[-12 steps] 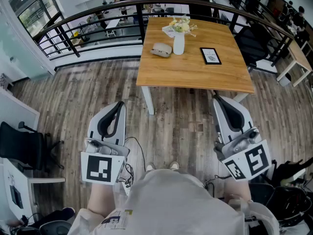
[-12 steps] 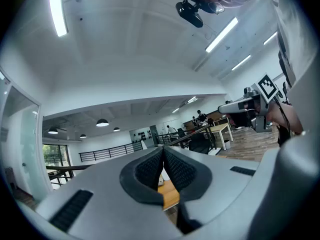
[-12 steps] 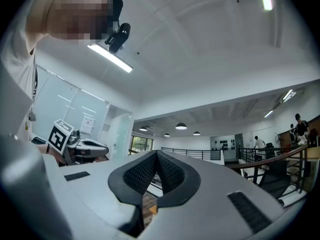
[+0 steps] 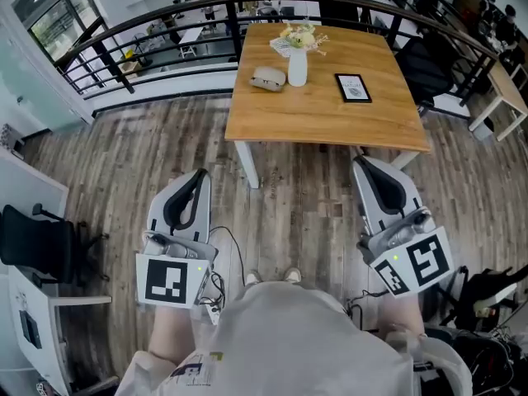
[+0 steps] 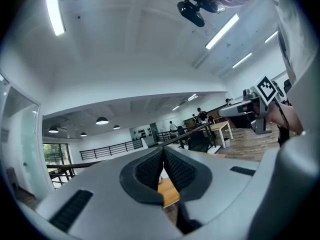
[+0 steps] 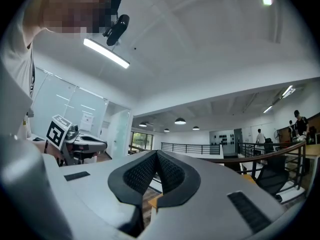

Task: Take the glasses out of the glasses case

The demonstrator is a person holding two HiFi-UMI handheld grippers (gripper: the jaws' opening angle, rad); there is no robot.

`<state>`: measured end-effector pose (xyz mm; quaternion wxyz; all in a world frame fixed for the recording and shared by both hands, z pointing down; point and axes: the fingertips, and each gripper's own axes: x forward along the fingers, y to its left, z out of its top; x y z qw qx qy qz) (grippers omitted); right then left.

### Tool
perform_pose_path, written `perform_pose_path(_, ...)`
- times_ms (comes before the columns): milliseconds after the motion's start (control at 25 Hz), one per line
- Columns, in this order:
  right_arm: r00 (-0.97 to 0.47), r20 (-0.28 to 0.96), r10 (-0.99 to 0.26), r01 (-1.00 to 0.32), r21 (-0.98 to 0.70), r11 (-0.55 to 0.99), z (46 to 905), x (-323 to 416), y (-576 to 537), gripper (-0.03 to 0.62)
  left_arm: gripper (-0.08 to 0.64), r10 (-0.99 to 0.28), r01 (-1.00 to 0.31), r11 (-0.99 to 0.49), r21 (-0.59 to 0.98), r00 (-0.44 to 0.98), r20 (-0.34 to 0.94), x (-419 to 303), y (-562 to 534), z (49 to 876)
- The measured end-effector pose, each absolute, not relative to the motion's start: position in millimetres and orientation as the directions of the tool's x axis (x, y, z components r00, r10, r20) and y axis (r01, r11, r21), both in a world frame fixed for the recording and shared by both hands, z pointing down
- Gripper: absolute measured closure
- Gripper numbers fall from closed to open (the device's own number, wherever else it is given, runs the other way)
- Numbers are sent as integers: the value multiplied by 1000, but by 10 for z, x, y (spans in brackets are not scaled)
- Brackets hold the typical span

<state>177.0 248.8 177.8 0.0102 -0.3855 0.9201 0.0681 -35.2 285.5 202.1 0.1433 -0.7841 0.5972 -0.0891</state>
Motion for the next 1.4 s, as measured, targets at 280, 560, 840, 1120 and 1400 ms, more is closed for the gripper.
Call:
perform_pose_path(280,-703,-51,-710,-710,112,695,1892,2014,2387,568,543,-960,-906,-261,-334,280,-10,-61,2755,2069)
perform_pose_path(560,-627,-122,-769,-778,67,624,1888,2425,2283,470,543,-956,-904,-289,-315,289,48,298,2681,2176)
perform_pose_path(840,-639,-121,-759,-769,88,633,1943,2486,2197,377,543,-958,-896,-274,-351,288,13,289,2538,2185)
perform_pose_path(1120,-663,-87,-743,-748,97,656,2110,2361,1937,377,543,-955,-900,-285,-330,295,19,283,2242,2279)
perform_pose_path(1400,-669,-65,-741,-743,99,662,2239,2133,1437,377,543,-953,-905,-296,-307,300,36,130,1787,2408)
